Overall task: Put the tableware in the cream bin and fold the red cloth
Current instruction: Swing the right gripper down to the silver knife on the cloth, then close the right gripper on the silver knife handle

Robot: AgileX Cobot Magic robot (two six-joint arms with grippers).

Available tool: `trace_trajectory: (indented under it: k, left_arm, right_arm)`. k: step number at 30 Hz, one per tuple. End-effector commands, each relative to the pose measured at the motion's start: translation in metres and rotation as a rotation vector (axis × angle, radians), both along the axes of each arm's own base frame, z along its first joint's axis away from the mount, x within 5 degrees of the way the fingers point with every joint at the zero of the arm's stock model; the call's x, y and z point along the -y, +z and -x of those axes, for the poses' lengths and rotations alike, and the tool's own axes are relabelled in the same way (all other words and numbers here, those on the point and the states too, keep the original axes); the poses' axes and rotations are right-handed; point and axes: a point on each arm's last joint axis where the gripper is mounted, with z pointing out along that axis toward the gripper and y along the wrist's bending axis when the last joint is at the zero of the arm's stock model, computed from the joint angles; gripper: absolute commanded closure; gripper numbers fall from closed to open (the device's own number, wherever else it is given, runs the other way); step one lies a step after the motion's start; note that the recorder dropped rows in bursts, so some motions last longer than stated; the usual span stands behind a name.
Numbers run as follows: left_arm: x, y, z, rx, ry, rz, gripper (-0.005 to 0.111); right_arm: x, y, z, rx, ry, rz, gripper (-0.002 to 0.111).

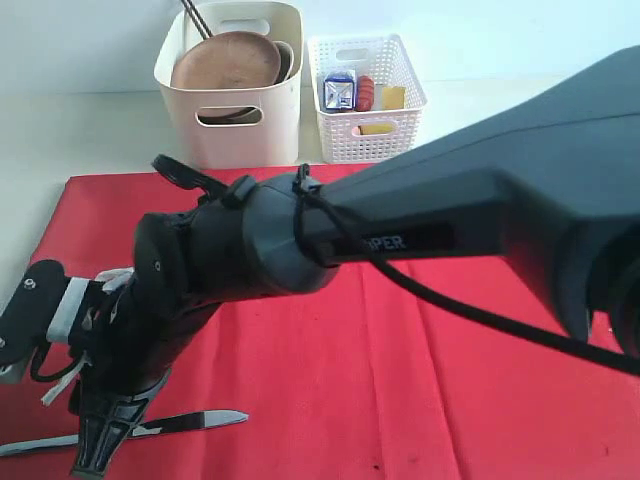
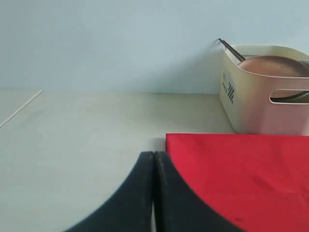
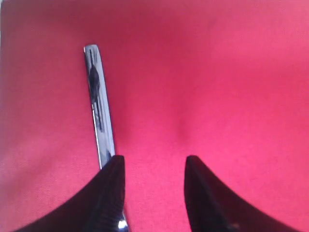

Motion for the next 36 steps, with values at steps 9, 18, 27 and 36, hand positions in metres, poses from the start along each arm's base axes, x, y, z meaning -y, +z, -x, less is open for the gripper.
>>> trace_trajectory:
  k: [9, 18, 27, 36]
  left_arm:
    - [0.0, 0.001, 0.0, 0.008, 0.001, -0.001, 0.107]
    - [0.0, 0.001, 0.0, 0.008, 0.001, -0.001, 0.107]
    - [0.0, 0.001, 0.0, 0.008, 0.001, -0.001, 0.107]
    - [0.0, 0.001, 0.0, 0.008, 0.001, -0.001, 0.107]
  right_arm:
    - [-0.004, -0.007, 0.021, 0.013, 0.119, 0.073, 0.069]
    - [0.0, -0.028, 0.018, 0.058, 0.142, 0.154, 0.095]
    - [0.005, -0.001, 0.017, 0.018, 0.098, 0.157, 0.108]
    - [0.018, 0.039, -0.017, 0.044, 0.007, 0.088, 0.108]
